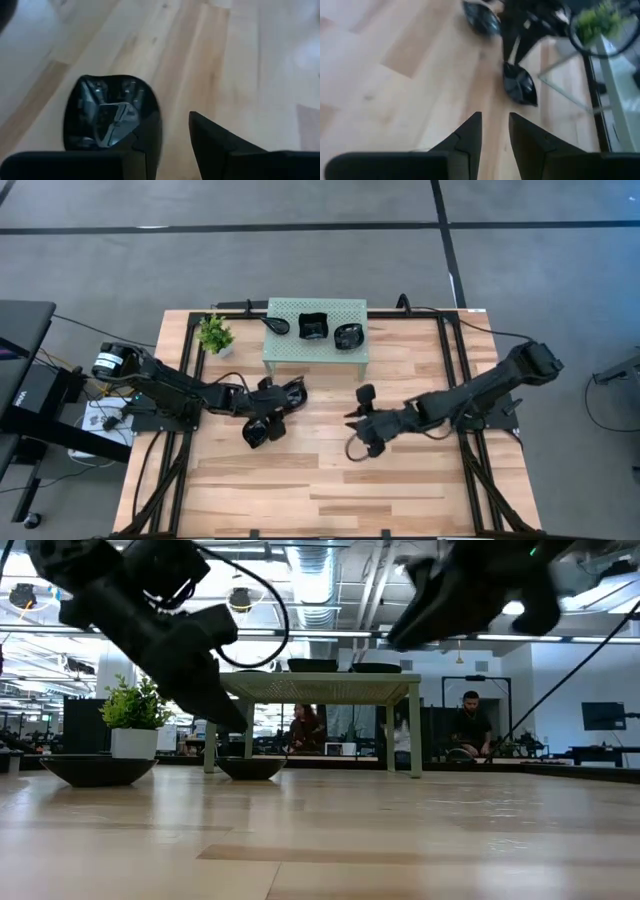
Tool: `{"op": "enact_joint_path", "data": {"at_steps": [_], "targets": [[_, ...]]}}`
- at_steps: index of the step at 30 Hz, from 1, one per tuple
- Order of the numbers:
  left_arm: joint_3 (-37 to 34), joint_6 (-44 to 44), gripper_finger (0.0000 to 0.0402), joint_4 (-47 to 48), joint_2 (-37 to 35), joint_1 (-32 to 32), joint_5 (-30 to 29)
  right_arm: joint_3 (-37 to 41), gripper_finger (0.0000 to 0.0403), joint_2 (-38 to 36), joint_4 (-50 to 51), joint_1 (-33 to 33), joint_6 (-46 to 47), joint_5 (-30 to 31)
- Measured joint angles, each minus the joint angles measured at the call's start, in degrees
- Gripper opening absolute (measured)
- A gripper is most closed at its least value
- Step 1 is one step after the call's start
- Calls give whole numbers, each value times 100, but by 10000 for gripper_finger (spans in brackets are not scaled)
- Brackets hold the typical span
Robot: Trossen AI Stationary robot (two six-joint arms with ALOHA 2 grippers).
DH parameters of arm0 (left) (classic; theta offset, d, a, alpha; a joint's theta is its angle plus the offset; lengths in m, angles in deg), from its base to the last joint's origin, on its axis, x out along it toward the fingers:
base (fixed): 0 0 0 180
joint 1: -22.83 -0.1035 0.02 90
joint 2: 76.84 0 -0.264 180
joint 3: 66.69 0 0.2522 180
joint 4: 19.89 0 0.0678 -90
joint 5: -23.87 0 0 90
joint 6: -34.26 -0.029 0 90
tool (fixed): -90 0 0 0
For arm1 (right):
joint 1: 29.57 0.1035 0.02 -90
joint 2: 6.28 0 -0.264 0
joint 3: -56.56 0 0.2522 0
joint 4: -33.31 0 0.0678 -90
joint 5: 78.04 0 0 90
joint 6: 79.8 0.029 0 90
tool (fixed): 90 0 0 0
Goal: Pick & Place Mini shaped plates
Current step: Stack the leaf shaped plate on top of the other leaf shaped plate on the shelf
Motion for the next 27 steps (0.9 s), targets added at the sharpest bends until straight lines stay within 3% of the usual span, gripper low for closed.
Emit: {"op": "enact_joint_path", "data": {"at_steps": [6, 15, 27], "targets": [[-320, 20, 104, -605, 2, -68, -10, 4, 91, 415, -151, -403, 14, -3], [-396, 16, 104, -652, 2, -73, -12, 2, 91, 1026, -722, -722, 19, -3], [-395, -2, 104, -650, 222, -74, -36, -527, 117, 1384, -414, -943, 294, -13]]}}
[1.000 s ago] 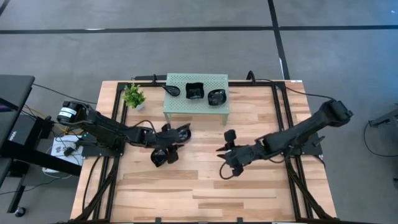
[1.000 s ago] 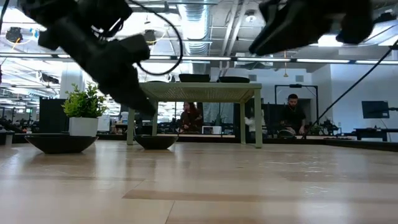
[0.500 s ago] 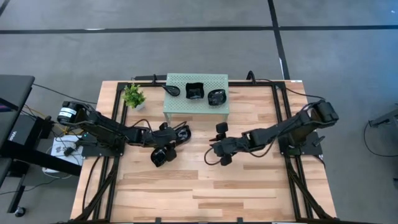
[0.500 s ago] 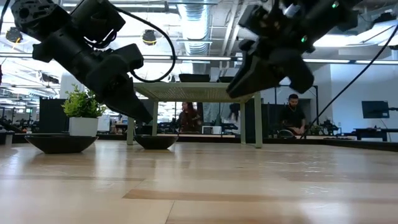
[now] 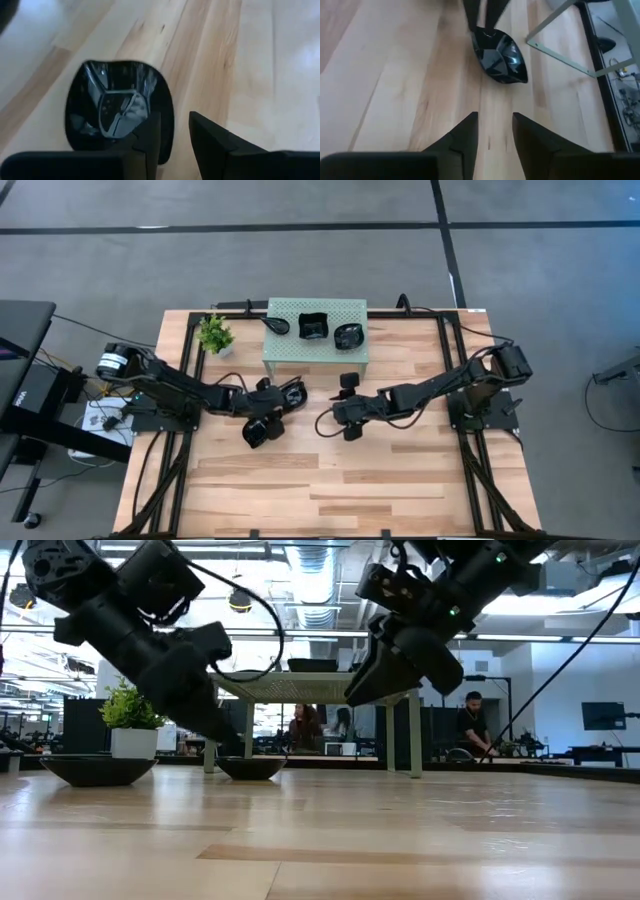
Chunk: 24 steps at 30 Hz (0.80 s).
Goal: Pick & Place Mini shaped plates
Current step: Stack the leaf shaped plate on top of the other leaf shaped plate on the shelf
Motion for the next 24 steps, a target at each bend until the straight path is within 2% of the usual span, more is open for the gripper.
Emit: {"op": "enact_joint_path", "data": {"at_steps": [6, 13, 16, 20, 24], "targets": [[3, -211, 104, -41, 489, 0, -152, -23, 163, 0, 68, 6, 164, 10], [2, -445, 101, -124, 594, 0, -609, -24, 196, 0, 63, 9, 177, 12], [2, -501, 77, -135, 592, 0, -614, -24, 198, 0, 59, 9, 177, 12], [3, -545, 14, -200, 590, 41, -567, -26, 193, 0, 57, 9, 177, -27], [16, -999, 9, -628, 587, 264, 15, -26, 184, -2, -85, 4, 178, -514]]}}
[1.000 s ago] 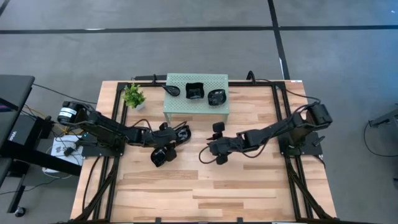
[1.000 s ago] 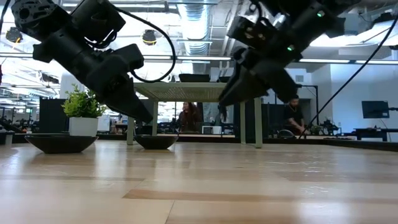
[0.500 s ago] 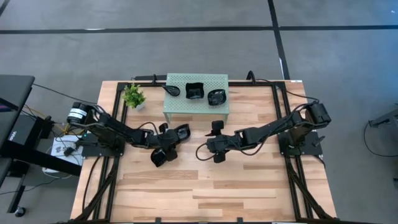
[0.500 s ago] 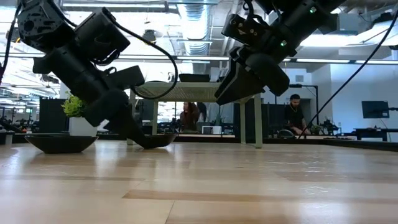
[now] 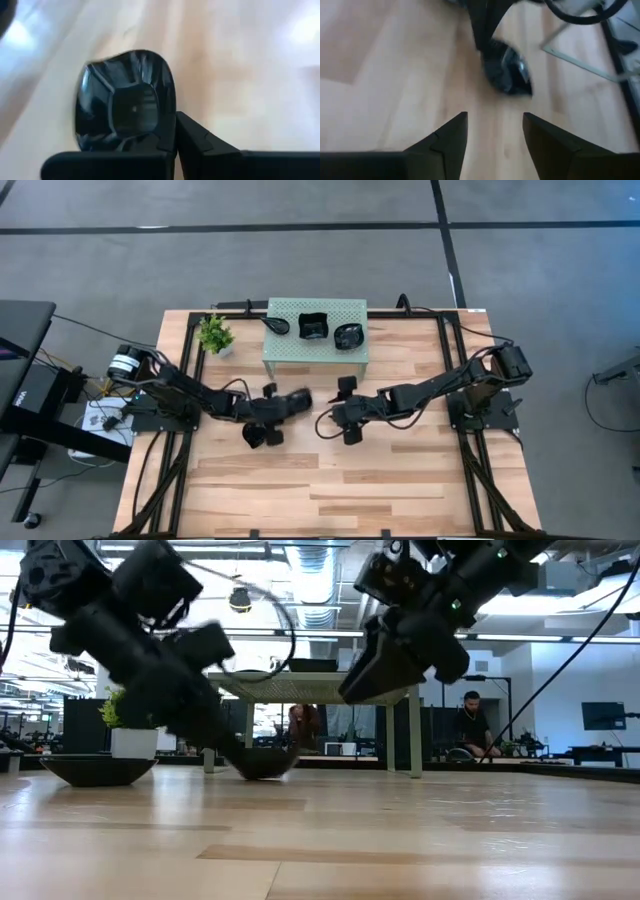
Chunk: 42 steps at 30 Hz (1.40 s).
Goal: Pick & Place Mini shaped plates
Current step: Stack the leaf shaped plate on top of the other leaf shaped plate on the shelf
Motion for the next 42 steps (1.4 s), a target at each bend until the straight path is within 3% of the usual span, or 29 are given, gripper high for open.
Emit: {"op": "enact_joint_path", "data": {"at_steps": [8, 11, 20, 26, 34, 42], "targets": [[665, -739, 7, -131, 0, 486, 203, -2, 159, 0, -561, -76, -4, -1626], [820, -885, 6, -114, 0, 483, 200, -2, 148, -2, -609, -74, -42, -1982], [882, -1274, 7, -106, 0, 473, 487, -2, 114, -2, -631, -226, -55, -2014], [882, -1650, 7, -207, 0, 473, 332, -2, 112, -2, -582, -323, 4, -2349], [885, -2050, 7, -538, 0, 464, 313, -2, 110, -2, -542, -327, 193, -2354], [885, -2052, 7, -534, 0, 464, 378, -2, 64, -2, -545, -360, 143, -2354]]}}
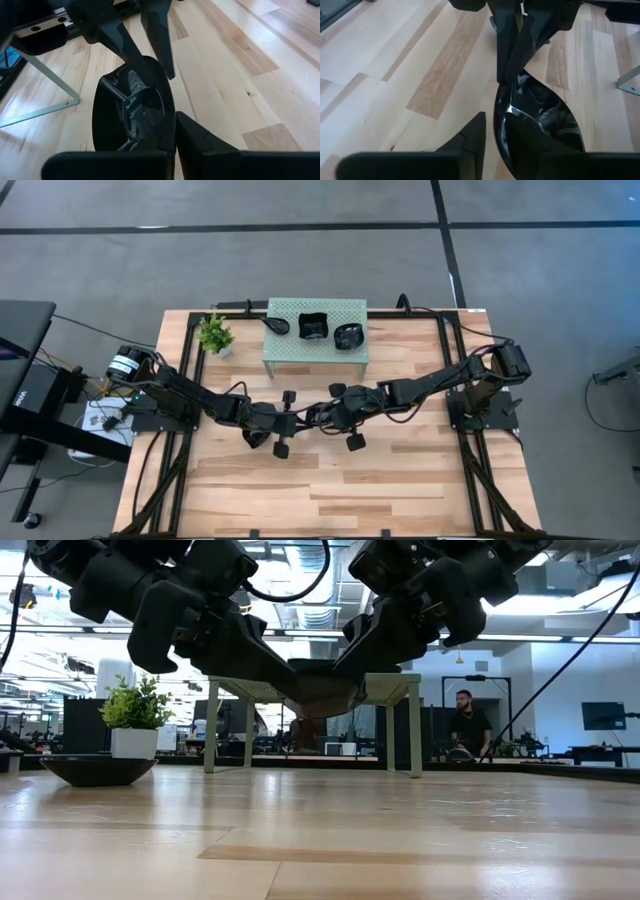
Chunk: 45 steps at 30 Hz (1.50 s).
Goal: Pick & Place Mini shaped plates
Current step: Stack the leaf shaped plate on top of the other leaf shaped plate on the shelf
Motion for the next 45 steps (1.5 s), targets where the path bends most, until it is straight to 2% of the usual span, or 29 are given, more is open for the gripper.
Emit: {"op": "enact_joint_path", "data": {"at_steps": [7, 19, 28, 32, 36, 40, 45], "targets": [[0, 0, 13, -17, 0, -4, -21, 0, 7, 0, 20, -69, -22, -24], [0, 2, 16, -470, 0, 0, -19, 0, 4, 0, 44, -3, -48, 4], [0, 12, 82, -503, -49, 44, -48, 0, 3, -1, 154, 121, -10, 2], [0, 44, 98, -553, -457, 173, -102, -272, 2, -178, 1015, 389, 6, 87], [2, 65, 98, -566, -1152, 207, -197, -967, 2, -428, 2433, 733, -109, 1016], [-37, 90, 95, -579, -1702, 166, -203, -1889, 2, -632, 3856, 942, -780, 2024], [-205, 90, 92, -535, -1975, 170, -198, -2747, 2, -899, 4741, 761, -1699, 3371]]}}
